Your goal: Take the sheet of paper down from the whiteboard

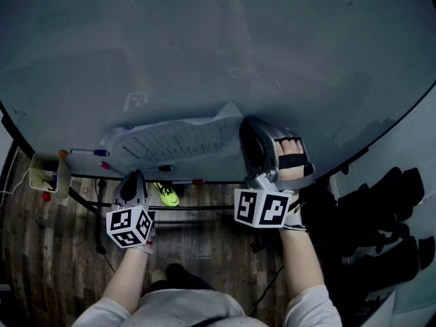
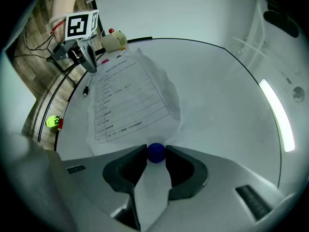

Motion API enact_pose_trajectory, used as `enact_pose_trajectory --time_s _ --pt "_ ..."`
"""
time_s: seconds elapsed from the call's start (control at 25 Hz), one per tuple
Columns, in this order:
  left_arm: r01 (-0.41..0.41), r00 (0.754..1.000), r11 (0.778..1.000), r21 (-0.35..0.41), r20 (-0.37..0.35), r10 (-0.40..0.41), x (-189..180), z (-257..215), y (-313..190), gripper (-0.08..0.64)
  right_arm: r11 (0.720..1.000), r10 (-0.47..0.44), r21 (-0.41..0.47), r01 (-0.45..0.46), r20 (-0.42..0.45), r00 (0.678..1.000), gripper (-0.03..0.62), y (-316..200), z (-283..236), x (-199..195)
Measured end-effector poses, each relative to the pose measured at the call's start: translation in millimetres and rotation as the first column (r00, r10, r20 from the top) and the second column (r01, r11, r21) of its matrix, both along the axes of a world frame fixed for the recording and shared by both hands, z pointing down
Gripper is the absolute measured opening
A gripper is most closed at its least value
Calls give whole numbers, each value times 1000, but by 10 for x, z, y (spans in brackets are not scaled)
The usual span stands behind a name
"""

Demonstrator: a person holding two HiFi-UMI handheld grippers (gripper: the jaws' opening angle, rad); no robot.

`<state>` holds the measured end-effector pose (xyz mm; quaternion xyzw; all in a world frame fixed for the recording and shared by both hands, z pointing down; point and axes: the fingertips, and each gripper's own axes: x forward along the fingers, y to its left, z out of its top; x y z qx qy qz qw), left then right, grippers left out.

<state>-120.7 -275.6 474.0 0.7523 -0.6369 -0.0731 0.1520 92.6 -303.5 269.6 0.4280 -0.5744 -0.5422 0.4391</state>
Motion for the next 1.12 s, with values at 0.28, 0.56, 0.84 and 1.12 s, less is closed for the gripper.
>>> enact_pose_trajectory --time_s 0.28,0.56,0.84,1.12 --pt "25 999 1000 -14 -31 -25 -58 30 -14 15 1000 4 -1 -4 26 1000 133 -9 -11 33" --pt "44 996 999 -22 -72 -45 -93 45 -22 15 1000 4 4 -4 32 999 133 4 -17 61" --pt "45 995 999 -24 -85 -47 -96 19 -20 15 1000 4 6 -4 46 999 133 20 -29 66" --pt "47 995 998 -29 -92 -49 -81 9 9 15 1000 -3 -1 3 55 998 133 81 -32 80"
